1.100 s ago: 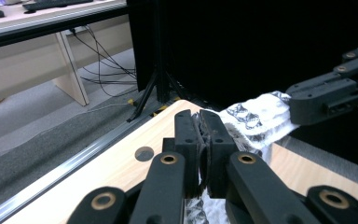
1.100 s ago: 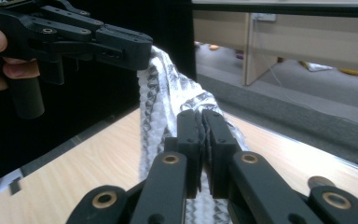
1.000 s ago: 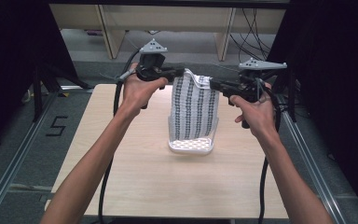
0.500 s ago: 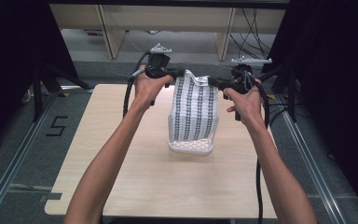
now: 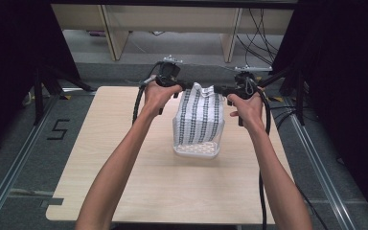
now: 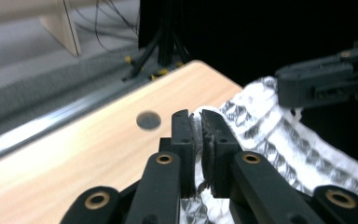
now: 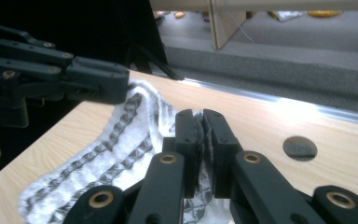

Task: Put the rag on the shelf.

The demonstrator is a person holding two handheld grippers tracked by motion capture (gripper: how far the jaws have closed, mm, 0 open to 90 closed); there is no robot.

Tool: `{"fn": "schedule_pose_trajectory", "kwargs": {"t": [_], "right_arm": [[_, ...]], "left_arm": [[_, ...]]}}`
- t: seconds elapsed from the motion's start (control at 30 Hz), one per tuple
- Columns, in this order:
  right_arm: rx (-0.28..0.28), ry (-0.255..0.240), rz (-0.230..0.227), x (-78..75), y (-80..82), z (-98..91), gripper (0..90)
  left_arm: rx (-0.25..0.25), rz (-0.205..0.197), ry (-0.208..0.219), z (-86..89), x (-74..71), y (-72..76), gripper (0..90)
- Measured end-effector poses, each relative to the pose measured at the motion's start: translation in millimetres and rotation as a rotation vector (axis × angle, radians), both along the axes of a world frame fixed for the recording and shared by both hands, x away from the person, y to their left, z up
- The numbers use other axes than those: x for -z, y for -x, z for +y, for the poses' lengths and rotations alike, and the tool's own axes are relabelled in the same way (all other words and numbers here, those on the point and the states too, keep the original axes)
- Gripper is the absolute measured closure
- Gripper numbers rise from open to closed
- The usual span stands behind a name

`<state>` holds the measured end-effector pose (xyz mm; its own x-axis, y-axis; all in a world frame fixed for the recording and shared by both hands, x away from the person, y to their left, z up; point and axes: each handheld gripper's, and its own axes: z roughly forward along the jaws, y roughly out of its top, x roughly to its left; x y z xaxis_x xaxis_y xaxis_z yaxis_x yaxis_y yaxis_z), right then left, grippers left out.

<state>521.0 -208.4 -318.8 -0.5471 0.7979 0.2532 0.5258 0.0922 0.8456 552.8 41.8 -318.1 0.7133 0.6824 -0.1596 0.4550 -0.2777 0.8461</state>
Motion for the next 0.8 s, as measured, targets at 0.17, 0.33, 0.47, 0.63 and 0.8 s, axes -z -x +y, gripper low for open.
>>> {"fn": "schedule_pose_trajectory", "kwargs": {"t": [0.17,0.33,0.47,0.63,0.8], "right_arm": [[-0.003,-0.013,0.027,7.7,-2.6,0.5,79.6],[0.024,0.033,0.015,12.2,-3.1,1.3,68.8],[0.023,0.025,0.028,9.9,0.0,1.7,67.6],[0.003,0.041,0.015,9.4,4.0,-4.3,64.7],[-0.006,0.058,0.011,8.3,8.7,-6.8,62.7]], "left_arm": [[0.001,0.036,-0.020,1.0,9.1,-1.9,79.6],[-0.020,0.080,-0.029,3.0,13.4,-2.0,61.2],[-0.027,0.087,-0.037,5.1,11.8,-0.2,52.2],[-0.025,0.087,-0.014,14.3,7.6,7.0,48.7],[-0.035,0.099,0.016,21.2,7.5,11.0,44.2]]}}
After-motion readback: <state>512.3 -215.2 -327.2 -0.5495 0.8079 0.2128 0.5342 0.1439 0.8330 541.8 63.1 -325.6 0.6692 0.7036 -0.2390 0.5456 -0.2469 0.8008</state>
